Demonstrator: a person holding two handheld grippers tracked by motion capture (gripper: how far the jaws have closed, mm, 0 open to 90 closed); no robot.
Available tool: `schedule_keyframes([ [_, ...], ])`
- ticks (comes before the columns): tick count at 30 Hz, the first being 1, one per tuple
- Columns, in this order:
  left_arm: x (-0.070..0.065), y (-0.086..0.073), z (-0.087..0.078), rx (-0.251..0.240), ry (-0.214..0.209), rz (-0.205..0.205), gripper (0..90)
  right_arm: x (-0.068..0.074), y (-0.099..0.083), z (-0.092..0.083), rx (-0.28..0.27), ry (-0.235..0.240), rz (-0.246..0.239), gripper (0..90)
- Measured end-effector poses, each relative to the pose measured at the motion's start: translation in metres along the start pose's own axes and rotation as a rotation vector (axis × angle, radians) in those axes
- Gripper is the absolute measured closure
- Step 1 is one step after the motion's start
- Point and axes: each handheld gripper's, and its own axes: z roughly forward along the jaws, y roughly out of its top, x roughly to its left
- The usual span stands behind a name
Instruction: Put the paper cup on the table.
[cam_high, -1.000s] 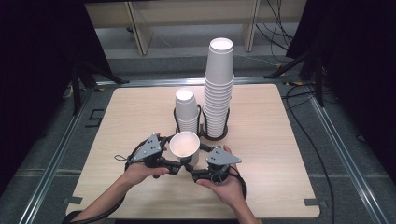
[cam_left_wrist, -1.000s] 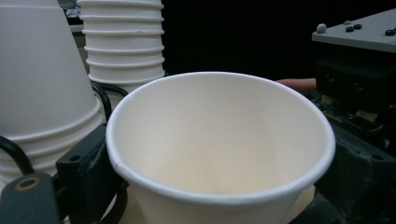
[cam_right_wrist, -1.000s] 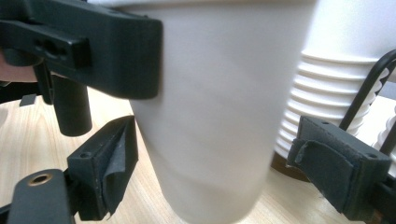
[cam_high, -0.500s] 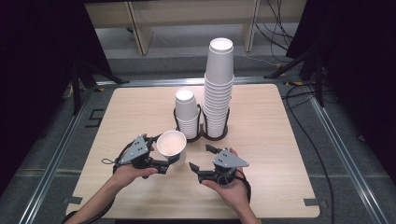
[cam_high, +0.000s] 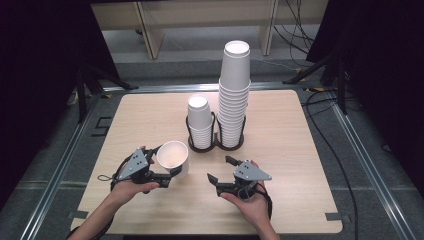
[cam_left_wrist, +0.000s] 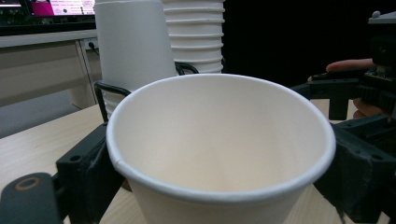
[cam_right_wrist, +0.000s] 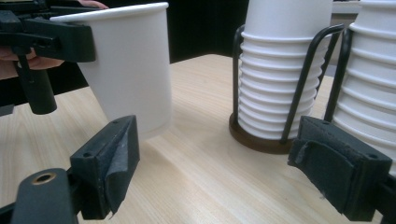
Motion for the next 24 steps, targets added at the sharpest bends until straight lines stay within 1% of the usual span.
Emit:
schedule_keyframes([
  [1,0.000,-0.001,-0.001,0.001,0.004,-0.002,10.7,0.000,-0.001,0.000,0.009,-0.001,0.013,15.0],
  [2,0.000,-0.001,-0.002,0.007,0.013,-0.002,10.7,0.000,0.000,-0.002,0.013,-0.019,0.000,15.0],
  [3,0.000,-0.001,-0.004,0.026,0.014,0.001,10.7,-0.001,-0.001,-0.002,0.008,-0.012,0.005,15.0],
  [4,0.001,-0.002,-0.006,0.024,0.018,-0.001,10.7,-0.001,-0.001,-0.002,0.004,-0.010,0.007,15.0],
  [5,0.001,-0.003,-0.007,0.027,0.018,-0.005,10.7,-0.003,-0.002,-0.005,0.019,-0.046,-0.012,15.0],
  [7,0.001,-0.003,-0.007,0.027,0.015,-0.006,10.7,-0.004,-0.003,-0.004,0.015,-0.045,-0.013,15.0],
  [8,0.004,-0.005,-0.010,0.020,0.048,0.015,10.7,-0.005,-0.004,-0.006,0.010,-0.042,0.008,15.0],
  [9,0.004,-0.005,-0.010,0.020,0.048,0.015,10.7,-0.005,-0.004,-0.006,0.010,-0.042,0.008,15.0],
  [10,0.003,-0.007,-0.011,0.022,0.048,0.005,10.7,-0.006,-0.005,-0.008,0.021,-0.050,0.020,15.0],
  [11,0.004,-0.009,-0.010,0.010,0.047,0.009,10.7,-0.007,-0.005,-0.008,0.023,-0.053,0.021,15.0],
  [12,0.004,-0.011,-0.011,0.024,0.053,0.007,10.7,-0.009,-0.005,-0.009,0.017,-0.067,-0.006,15.0],
  [13,0.004,-0.012,-0.011,0.018,0.060,0.001,10.7,-0.007,-0.005,-0.011,0.036,-0.065,0.031,15.0],
  [14,0.004,-0.015,-0.010,0.019,0.066,-0.002,10.7,-0.007,-0.006,-0.011,0.030,-0.062,0.037,15.0],
  [15,0.004,-0.017,-0.009,0.022,0.066,-0.005,10.7,-0.008,-0.007,-0.010,0.015,-0.061,0.030,15.0],
  [16,0.003,-0.019,-0.008,0.025,0.071,-0.001,10.7,-0.010,-0.007,-0.009,0.012,-0.060,0.013,15.0],
  [17,0.003,-0.019,-0.008,0.025,0.071,-0.001,10.8,-0.010,-0.007,-0.009,0.012,-0.060,0.013,15.0],
  [18,0.000,-0.024,-0.004,0.037,0.074,-0.002,10.7,-0.010,-0.008,-0.011,0.016,-0.063,0.032,15.0],
  [19,-0.001,-0.026,-0.003,0.040,0.076,0.001,10.7,-0.012,-0.008,-0.010,0.011,-0.066,0.017,15.0],
  [21,-0.004,-0.031,0.001,0.052,0.075,0.000,10.7,-0.011,-0.009,-0.011,0.016,-0.077,0.032,15.0],
  [22,-0.005,-0.033,0.004,0.045,0.078,-0.004,10.7,-0.012,-0.009,-0.011,0.015,-0.079,0.028,15.0],
  [23,-0.005,-0.034,0.005,0.060,0.080,0.004,10.7,-0.011,-0.009,-0.011,0.017,-0.084,0.036,15.0],
  [24,-0.005,-0.036,0.007,0.057,0.078,-0.002,10.7,-0.013,-0.010,-0.011,0.006,-0.077,0.022,15.0],
])
